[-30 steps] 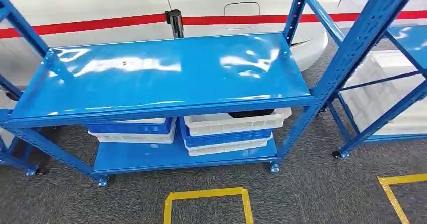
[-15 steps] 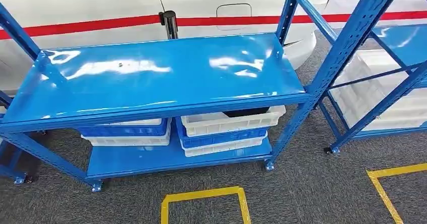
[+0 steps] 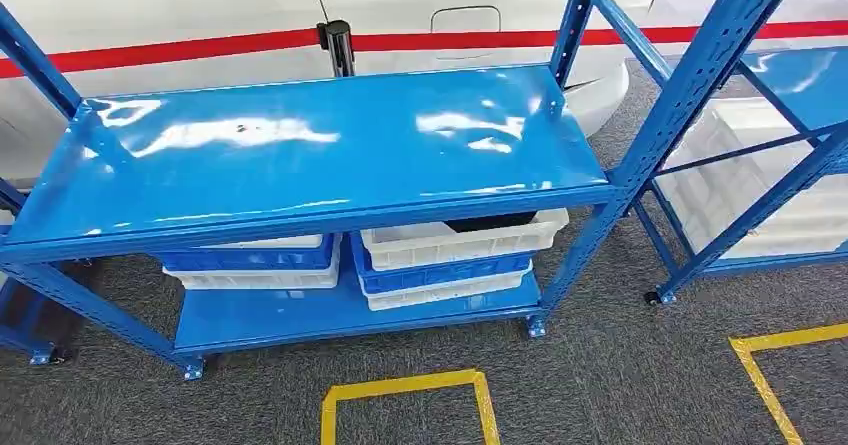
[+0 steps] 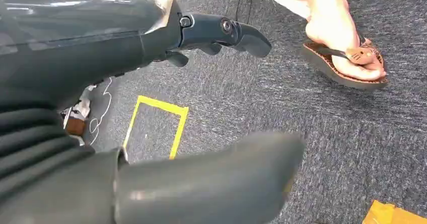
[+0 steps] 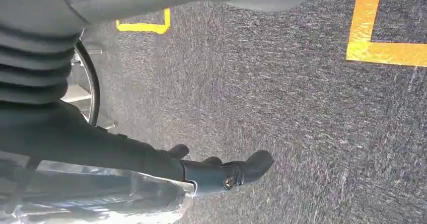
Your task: Take the parts from the cabinet and place them on the table.
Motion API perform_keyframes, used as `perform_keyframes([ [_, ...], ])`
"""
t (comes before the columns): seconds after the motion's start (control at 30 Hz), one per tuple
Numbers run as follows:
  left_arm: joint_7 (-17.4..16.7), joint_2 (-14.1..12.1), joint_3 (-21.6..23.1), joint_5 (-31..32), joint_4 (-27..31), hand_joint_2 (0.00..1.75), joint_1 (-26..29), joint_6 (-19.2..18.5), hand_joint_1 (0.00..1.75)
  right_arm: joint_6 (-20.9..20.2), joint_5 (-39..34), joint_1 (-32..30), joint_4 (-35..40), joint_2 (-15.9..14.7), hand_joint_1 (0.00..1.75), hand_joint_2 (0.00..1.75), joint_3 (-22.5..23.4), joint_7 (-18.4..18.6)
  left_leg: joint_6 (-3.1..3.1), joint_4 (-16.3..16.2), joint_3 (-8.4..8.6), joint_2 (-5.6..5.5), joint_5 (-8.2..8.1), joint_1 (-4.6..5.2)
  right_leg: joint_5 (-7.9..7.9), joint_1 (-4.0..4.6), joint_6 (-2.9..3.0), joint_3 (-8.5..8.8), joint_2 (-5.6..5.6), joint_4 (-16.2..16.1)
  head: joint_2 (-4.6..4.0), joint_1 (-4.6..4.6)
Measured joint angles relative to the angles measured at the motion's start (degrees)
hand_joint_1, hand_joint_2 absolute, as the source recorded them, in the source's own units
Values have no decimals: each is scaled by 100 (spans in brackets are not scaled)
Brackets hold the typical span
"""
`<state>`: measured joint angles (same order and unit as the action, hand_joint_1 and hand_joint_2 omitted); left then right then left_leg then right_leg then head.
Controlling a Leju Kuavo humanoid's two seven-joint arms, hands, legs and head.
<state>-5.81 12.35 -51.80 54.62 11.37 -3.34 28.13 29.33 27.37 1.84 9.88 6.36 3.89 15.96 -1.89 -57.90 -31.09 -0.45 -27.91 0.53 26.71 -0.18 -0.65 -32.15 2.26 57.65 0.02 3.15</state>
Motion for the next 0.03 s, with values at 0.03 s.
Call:
perform_keyframes([
  [0.03, 39, -2, -2, 0, 0, 175, 1, -6, 0, 6, 0, 0, 0, 0, 0, 0, 0, 0, 0, 0, 0, 0, 0, -2, 0, 1, 0, 0, 0, 0, 0, -2],
])
